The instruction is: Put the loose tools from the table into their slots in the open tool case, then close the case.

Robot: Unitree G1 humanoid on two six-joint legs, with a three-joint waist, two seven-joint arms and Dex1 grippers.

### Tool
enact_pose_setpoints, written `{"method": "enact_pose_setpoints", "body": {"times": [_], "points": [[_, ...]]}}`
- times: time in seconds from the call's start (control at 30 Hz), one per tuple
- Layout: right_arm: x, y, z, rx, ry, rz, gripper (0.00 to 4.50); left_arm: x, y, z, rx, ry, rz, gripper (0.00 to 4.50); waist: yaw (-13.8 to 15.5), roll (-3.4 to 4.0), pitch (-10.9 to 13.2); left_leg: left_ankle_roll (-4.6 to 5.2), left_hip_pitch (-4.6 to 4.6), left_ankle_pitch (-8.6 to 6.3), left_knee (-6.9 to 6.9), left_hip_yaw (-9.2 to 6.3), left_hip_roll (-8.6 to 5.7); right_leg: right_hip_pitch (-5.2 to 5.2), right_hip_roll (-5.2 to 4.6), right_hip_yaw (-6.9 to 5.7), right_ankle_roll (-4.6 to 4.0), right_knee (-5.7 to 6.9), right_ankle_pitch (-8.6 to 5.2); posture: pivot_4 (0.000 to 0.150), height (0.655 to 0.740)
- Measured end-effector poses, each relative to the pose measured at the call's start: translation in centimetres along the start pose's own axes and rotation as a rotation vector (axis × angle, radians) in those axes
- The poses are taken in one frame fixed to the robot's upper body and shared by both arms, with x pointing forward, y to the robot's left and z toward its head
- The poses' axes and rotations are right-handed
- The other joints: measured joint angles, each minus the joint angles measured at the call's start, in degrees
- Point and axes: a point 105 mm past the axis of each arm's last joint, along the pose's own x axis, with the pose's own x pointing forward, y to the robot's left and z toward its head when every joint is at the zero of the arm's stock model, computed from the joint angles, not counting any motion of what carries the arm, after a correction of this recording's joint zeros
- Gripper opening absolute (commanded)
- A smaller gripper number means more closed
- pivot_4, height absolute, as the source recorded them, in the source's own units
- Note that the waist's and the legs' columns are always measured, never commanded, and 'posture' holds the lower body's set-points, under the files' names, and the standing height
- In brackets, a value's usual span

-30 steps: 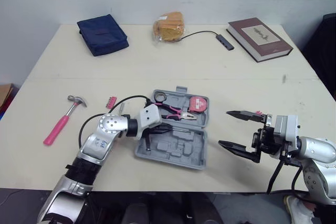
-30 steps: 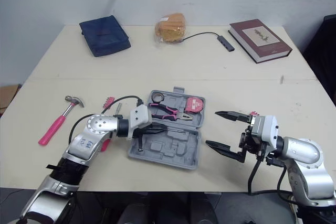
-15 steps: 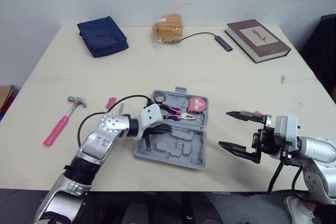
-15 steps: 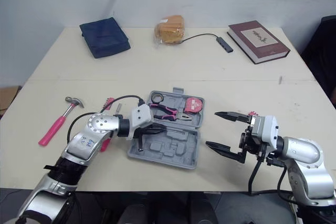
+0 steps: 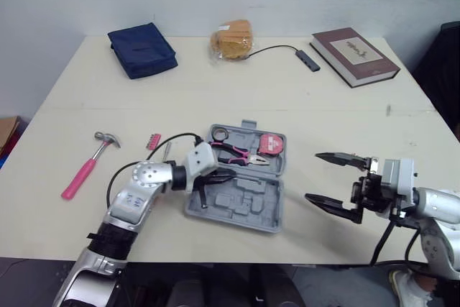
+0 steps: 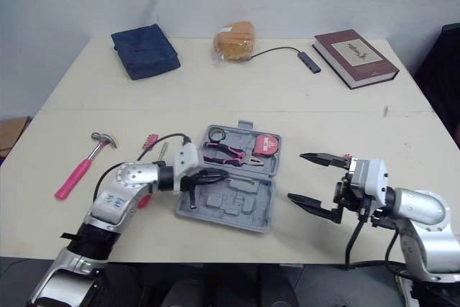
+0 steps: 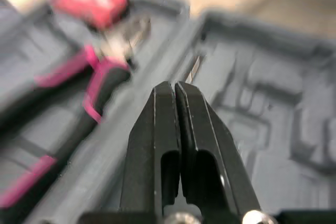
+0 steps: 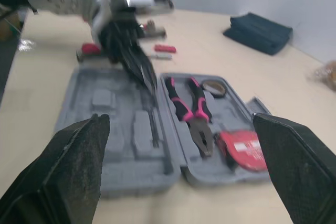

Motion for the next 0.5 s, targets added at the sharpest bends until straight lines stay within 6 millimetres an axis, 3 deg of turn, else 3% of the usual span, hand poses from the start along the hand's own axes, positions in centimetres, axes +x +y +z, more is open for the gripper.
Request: {"method": "enact_pose_setpoints", "body": {"times": [0.07,0.13,0.23,0.33,0.5], "points": [[-1.2,-0.8,0.0,-0.021,0.030,-0.021,4.50,-2.6,0.9,0.8,0.006,-0.041,0.059,0.76,-0.3,0.03,0.0,0.02,0.05,-0.01,-0.04,0.04,0.01,0.01,0.00,0.02,0.00,0.00,0.00,0.150,0.7400],[-2.9,-1.7,-0.3,-0.032,0.067,-0.055,4.50,-5.8,1.2,0.4,-0.009,-0.030,0.112,1.77,-0.3,0.03,0.0,0.01,0.13,0.00,-0.13,0.06,0.01,0.03,0.00,0.01,-0.01,-0.01,-0.01,0.150,0.7400],[-4.3,-2.4,-0.6,-0.047,0.094,-0.080,4.50,-9.4,1.3,-0.3,-0.006,0.007,0.192,2.95,0.0,0.04,0.1,0.02,0.14,0.00,-0.15,0.04,0.00,0.05,-0.04,-0.01,-0.02,-0.04,-0.01,0.150,0.7400],[-7.0,-3.9,-1.2,-0.070,0.159,-0.142,4.50,-15.0,2.2,-1.5,-0.020,0.062,0.385,4.35,-0.1,0.01,0.1,0.06,0.14,-0.03,-0.20,0.06,-0.03,0.05,-0.11,-0.02,-0.04,-0.11,-0.02,0.150,0.7400],[-11.7,-5.9,-2.7,-0.098,0.256,-0.286,4.50,-27.8,3.5,-2.9,-0.030,0.180,0.835,4.44,-0.1,-0.09,0.2,0.05,0.34,0.00,-0.59,0.10,-0.05,0.06,-0.24,-0.05,-0.15,-0.29,-0.08,0.150,0.7400]]}}
